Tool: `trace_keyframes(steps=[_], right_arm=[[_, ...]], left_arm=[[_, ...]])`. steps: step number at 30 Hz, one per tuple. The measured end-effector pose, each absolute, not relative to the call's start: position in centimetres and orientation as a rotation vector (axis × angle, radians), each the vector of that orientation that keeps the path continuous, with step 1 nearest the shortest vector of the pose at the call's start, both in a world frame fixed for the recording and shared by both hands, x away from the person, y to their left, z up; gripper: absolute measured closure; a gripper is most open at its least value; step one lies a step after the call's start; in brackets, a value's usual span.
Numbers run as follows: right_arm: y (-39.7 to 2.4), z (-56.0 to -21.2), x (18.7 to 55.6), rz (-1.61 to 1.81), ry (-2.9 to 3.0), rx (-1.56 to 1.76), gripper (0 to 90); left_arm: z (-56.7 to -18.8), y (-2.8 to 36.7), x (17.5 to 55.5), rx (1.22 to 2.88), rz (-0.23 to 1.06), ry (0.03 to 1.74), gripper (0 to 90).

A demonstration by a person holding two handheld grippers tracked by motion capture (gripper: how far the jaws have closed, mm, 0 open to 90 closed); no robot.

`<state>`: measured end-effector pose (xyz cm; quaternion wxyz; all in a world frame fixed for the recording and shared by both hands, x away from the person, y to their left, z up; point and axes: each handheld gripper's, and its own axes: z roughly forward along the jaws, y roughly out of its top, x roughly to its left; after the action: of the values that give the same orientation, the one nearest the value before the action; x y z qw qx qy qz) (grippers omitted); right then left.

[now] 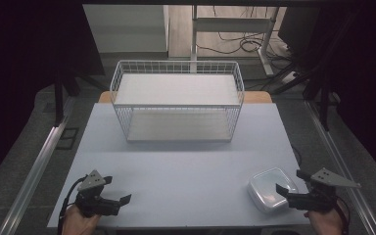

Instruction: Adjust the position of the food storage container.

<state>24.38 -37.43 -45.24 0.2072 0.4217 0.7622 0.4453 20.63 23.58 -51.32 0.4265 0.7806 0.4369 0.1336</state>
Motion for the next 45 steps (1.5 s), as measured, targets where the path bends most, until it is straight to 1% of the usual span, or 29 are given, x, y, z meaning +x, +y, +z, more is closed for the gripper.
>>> trace_keyframes(steps=[3,6,8,10,15,25,27,32,33,34,35,36,39,40,41,42,43,45], right_arm=[[-37.1,-45.3,24.4,1.179,2.16,1.188,3.3],[-36.6,-45.9,24.5,1.107,2.138,1.215,2.1],[-36.5,-45.9,24.6,1.105,2.132,1.218,2.0],[-36.4,-46.1,24.6,1.115,2.123,1.227,0.3],[-36.1,-46.2,24.7,1.065,2.114,1.234,0.0],[-36.0,-46.3,24.6,1.054,2.163,1.24,0.0],[-36.1,-46.3,24.7,1.044,2.153,1.255,1.4],[-36.5,-46.1,24.7,1.07,2.127,1.303,1.6],[-36.6,-45.9,24.7,1.076,2.1,1.322,5.7],[-36.6,-45.9,24.7,1.076,2.1,1.322,5.7],[-36.9,-45.7,24.7,1.073,2.077,1.342,16.0],[-36.9,-45.7,24.7,1.073,2.077,1.342,16.0],[-37.4,-45.7,24.7,1.063,2.053,1.349,31.3],[-37.8,-45.6,24.7,1.044,2.027,1.36,42.7],[-37.8,-45.6,24.7,1.044,2.027,1.36,42.7],[-38.4,-45.6,24.7,1.03,2.012,1.376,53.4],[-38.4,-45.6,24.7,1.03,2.012,1.376,53.4],[-38.9,-45.6,24.7,1.02,1.995,1.386,62.0]], left_arm=[[-51.3,23.7,20.7,1.949,0.336,1.098,0.9],[-51.4,23.7,20.7,1.967,0.408,1.122,0.8],[-51.4,23.9,20.7,1.968,0.416,1.131,0.8],[-51.4,24.1,20.7,1.955,0.404,1.138,1.3],[-51.6,24.5,20.8,1.93,0.383,1.15,1.4],[-51.9,23.9,21.0,1.949,0.368,1.124,1.3],[-52.0,23.7,21.0,1.955,0.368,1.114,1.3],[-52.2,23.4,21.0,1.984,0.387,1.093,1.5],[-52.2,23.3,21.0,1.986,0.388,1.091,1.6],[-52.2,23.3,21.0,1.987,0.386,1.092,1.6],[-52.2,23.3,21.0,1.99,0.382,1.093,1.7],[-52.2,23.3,21.0,1.993,0.379,1.095,1.7],[-52.2,23.3,21.1,1.998,0.369,1.098,1.7],[-52.2,23.3,21.1,2.0,0.365,1.1,1.8],[-52.2,23.3,21.1,2.0,0.365,1.1,1.8],[-52.2,23.3,21.1,2.002,0.364,1.1,1.8],[-52.2,23.2,21.1,2.003,0.366,1.101,1.8],[-52.3,23.2,21.1,2.004,0.361,1.105,1.8]])
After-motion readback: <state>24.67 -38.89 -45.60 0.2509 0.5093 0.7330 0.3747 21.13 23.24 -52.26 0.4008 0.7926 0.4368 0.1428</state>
